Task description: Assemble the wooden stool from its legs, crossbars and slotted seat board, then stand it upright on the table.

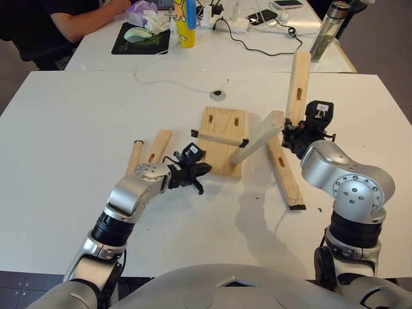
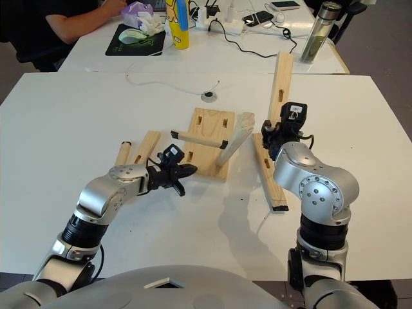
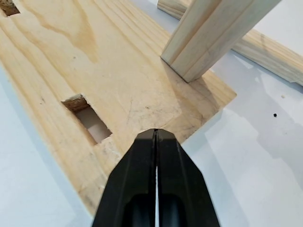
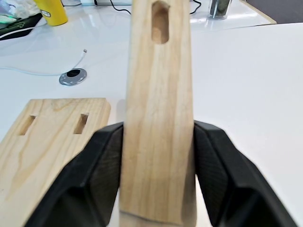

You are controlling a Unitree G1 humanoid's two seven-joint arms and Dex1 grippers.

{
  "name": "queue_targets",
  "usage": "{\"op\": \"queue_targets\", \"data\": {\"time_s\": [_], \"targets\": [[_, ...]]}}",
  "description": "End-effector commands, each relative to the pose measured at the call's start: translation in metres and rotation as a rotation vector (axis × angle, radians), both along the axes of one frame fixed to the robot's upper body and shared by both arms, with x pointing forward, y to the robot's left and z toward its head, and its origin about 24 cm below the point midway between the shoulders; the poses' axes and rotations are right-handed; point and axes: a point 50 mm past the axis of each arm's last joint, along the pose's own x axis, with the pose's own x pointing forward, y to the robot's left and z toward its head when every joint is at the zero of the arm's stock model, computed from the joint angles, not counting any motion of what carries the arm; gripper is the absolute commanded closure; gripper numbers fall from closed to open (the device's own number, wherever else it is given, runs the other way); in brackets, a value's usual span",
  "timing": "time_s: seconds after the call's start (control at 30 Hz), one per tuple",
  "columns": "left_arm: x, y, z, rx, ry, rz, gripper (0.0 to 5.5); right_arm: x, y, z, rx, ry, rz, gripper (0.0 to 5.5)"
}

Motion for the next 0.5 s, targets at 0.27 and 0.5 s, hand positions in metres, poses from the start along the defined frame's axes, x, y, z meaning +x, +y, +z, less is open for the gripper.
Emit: {"op": "queue_targets", "data": {"time_s": [0.27,0.5], "targets": [[-0.029,0.025,-0.016,0.085,0.192,-0.010,5.50,0.002,-0.010,0.001,0.027,-0.063,-0.015,3.41],[-0.027,0.044,0.036,-0.015,0.069,-0.093,5.01,0.018,-0.028,0.006,0.056,-0.185,0.021,3.41]]}}
